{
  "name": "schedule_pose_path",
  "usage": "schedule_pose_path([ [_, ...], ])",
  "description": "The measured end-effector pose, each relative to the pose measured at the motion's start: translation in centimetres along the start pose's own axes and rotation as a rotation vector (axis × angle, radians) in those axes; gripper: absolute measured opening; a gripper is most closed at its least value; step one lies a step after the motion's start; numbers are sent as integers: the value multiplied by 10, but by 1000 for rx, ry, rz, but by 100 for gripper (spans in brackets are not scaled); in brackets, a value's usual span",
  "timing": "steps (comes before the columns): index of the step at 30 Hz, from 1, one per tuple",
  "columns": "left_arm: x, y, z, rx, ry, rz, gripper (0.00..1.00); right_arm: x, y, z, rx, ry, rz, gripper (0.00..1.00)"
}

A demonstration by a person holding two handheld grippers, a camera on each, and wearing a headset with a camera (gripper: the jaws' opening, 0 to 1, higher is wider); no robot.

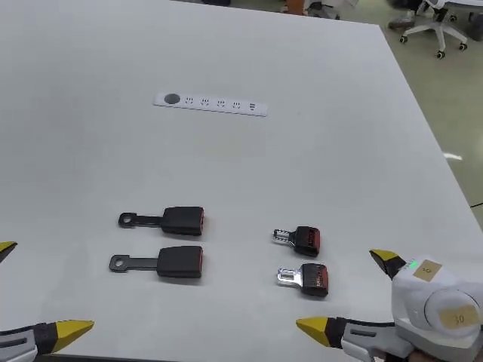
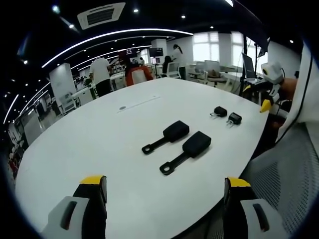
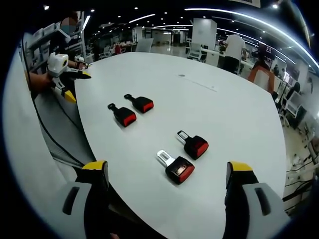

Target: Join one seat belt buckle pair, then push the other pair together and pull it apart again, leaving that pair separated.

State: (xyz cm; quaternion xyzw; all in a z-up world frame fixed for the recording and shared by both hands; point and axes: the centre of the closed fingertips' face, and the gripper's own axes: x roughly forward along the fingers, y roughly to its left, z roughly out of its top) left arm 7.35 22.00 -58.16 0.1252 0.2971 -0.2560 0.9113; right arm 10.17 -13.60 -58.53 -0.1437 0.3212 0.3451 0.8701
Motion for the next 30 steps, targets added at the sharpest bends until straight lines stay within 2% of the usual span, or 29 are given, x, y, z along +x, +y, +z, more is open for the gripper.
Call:
schedule_pose_path([
  [6,0,-2,0,6,7,-11,100,0,2,-1,1,7,17,94],
  [10,-1,-1,9,12,-11,-12,99,0,1,-1,-12,8,15,95],
  [13,2,-1,12,16,-12,-17,99,0,1,0,-13,5,19,94],
  [16,7,-3,12,50,8,-25,99,0,1,3,-16,-7,15,93],
  [17,10,-1,6,65,35,-32,99,0,0,3,-16,-7,17,93],
  [25,22,-4,13,65,41,-73,100,4,6,4,-60,5,59,90],
  [26,24,0,10,82,54,-80,99,4,8,4,-68,9,73,89],
  [28,27,-3,9,111,65,-92,99,6,12,4,-84,11,102,86],
  [30,31,-4,9,153,88,-106,97,8,11,4,-103,19,109,85],
])
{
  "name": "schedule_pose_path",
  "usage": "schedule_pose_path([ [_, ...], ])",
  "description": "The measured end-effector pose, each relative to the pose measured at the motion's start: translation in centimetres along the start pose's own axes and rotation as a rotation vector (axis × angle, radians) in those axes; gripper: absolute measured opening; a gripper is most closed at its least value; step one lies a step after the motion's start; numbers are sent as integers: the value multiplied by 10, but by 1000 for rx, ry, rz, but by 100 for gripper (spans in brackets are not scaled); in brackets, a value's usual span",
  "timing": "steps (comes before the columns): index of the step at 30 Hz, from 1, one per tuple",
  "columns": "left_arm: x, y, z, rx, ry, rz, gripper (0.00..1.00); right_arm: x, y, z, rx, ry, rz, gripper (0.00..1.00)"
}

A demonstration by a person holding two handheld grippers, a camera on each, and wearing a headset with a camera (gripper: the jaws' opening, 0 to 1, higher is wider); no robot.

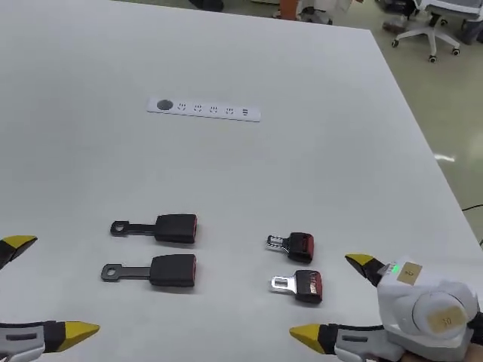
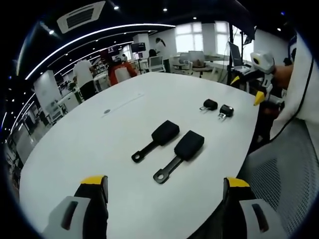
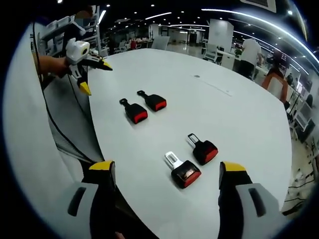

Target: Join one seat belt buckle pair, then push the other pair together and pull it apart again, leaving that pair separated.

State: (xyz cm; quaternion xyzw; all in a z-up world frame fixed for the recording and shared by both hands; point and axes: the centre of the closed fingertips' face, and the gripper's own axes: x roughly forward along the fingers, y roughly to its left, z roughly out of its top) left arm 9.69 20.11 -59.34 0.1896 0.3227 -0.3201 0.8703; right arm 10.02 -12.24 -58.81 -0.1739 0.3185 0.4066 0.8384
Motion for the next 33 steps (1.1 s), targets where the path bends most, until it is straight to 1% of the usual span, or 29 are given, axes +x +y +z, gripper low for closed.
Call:
schedule_pose_path([
  [1,3,-1,3,16,12,-3,95,1,-1,0,-12,5,1,86],
  [4,11,-7,15,32,15,-17,93,5,-5,0,-29,10,5,86],
  [5,12,-7,16,32,14,-20,93,5,-5,0,-29,11,5,87],
  [6,15,-9,20,37,14,-31,93,7,-7,-1,-37,17,6,88],
  [8,18,-12,23,56,23,-39,93,8,-8,-2,-47,22,10,88],
  [10,22,-12,24,71,34,-43,95,11,-9,-4,-59,31,14,87],
  [11,24,-11,24,96,44,-43,95,11,-9,-4,-61,35,15,88],
  [13,27,-13,21,133,76,-60,93,17,-15,-11,-82,48,9,89],
  [14,30,-14,20,153,92,-62,91,16,-13,-9,-81,50,16,88],
  [18,38,-14,21,153,101,-96,87,18,-15,-9,-85,53,21,87],
  [19,41,-17,22,154,106,-108,87,23,-18,-14,-87,55,25,86],
  [21,47,-21,23,162,109,-129,87,25,-18,-14,-93,63,33,86],
  [23,52,-23,23,164,111,-148,86,23,-15,-10,-98,67,37,86],
  [25,57,-26,25,170,114,-165,86,29,-18,-16,-100,74,48,85],
  [27,62,-29,27,173,115,-189,86,31,-18,-18,-101,81,59,84],
  [30,68,-34,27,188,130,-218,84,34,-22,-21,-103,92,55,86],
  [33,74,-36,27,198,147,-251,80,39,-26,-24,-106,103,60,85],
])
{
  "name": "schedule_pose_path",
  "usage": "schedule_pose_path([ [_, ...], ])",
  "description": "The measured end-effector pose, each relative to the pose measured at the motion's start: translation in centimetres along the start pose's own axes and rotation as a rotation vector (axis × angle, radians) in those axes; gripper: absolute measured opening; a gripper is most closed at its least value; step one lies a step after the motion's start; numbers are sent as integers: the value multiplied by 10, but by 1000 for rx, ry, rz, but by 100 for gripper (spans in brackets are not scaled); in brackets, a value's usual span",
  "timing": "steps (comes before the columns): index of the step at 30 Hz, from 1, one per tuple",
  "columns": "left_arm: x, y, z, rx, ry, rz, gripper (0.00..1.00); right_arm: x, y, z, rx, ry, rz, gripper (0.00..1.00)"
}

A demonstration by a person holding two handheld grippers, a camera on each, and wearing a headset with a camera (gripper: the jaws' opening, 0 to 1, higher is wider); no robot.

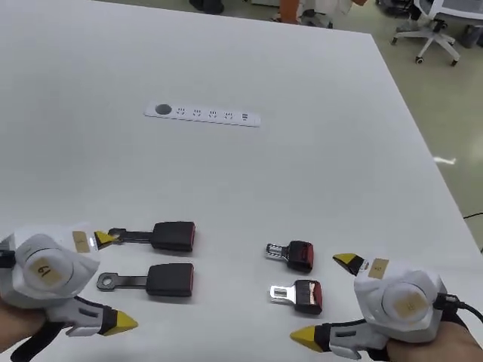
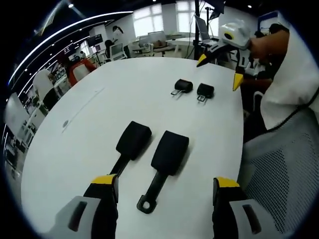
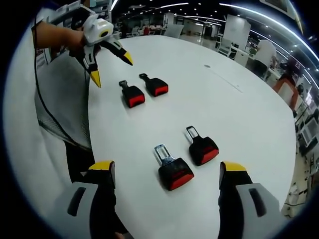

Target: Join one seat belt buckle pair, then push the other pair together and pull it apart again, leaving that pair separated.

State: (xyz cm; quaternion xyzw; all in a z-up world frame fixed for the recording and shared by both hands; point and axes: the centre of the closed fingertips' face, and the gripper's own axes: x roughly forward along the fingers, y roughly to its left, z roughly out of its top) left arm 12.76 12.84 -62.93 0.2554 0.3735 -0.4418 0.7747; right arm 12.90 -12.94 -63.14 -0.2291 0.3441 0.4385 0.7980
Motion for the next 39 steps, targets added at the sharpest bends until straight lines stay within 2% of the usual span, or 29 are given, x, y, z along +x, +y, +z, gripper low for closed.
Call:
schedule_pose_path([
  [3,6,1,5,12,5,-16,78,2,0,0,-3,8,8,85],
  [9,19,3,5,27,21,-59,74,9,0,-1,-2,25,42,80],
  [16,32,-4,9,35,35,-110,70,17,-5,-9,12,51,74,78],
  [20,38,-6,11,40,39,-127,69,20,-3,-13,12,69,92,77],
  [25,46,-6,12,34,40,-146,67,25,0,-21,27,91,129,69],
  [32,53,-10,14,46,54,-176,64,31,0,-25,21,105,154,67],
  [39,58,-8,15,65,65,-179,59,37,2,-31,13,120,187,57],
])
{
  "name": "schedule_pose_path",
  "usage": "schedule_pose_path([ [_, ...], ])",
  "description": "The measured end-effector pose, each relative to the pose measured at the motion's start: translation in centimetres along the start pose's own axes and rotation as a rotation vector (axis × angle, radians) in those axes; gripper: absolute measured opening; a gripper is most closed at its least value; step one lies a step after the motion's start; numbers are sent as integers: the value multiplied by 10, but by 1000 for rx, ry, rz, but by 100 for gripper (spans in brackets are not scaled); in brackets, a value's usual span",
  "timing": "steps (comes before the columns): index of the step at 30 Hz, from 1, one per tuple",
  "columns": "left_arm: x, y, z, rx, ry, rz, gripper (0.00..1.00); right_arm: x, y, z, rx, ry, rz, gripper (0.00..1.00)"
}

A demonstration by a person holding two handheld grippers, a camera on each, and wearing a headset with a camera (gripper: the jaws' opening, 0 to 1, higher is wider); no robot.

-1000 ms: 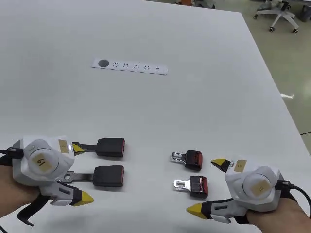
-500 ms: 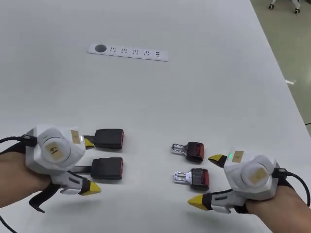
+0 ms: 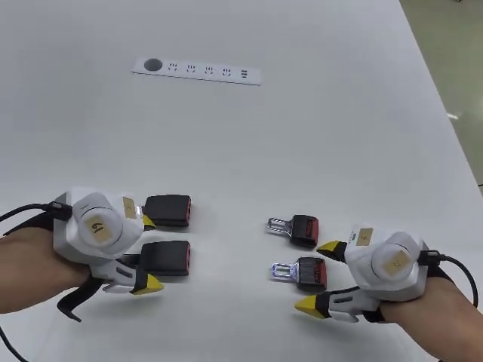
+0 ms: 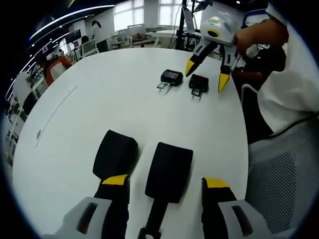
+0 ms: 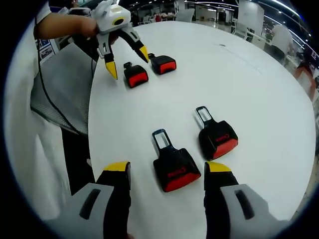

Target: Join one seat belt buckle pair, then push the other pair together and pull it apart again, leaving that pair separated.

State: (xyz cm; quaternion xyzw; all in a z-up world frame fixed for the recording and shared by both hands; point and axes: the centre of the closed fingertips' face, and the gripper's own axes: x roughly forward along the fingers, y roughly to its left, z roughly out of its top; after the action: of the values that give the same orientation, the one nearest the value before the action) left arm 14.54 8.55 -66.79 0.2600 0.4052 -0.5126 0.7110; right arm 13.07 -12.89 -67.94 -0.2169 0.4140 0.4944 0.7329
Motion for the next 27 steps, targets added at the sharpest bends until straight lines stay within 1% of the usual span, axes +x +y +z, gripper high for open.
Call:
schedule_pose_path([
  [3,1,-1,-2,14,10,-15,55,2,-2,-1,-14,3,0,55],
  [6,2,-4,-2,20,15,-36,47,3,-3,-1,-16,12,7,53],
  [8,3,-4,-3,29,14,-38,43,4,-4,-3,-22,17,6,52],
  [11,4,-4,-3,32,15,-38,43,6,-4,-4,-33,18,8,50],
  [15,5,-6,-6,54,27,-47,39,6,-5,-4,-56,18,12,47],
  [16,5,-5,-5,65,24,-44,39,6,-5,-4,-58,18,13,46],
  [19,6,-3,-7,66,25,-46,37,6,-7,-4,-69,19,18,44],
  [25,10,1,-13,116,41,-40,35,8,-8,-7,-96,33,26,40],
  [27,10,3,-13,135,47,-38,34,8,-8,-10,-111,45,29,37],
])
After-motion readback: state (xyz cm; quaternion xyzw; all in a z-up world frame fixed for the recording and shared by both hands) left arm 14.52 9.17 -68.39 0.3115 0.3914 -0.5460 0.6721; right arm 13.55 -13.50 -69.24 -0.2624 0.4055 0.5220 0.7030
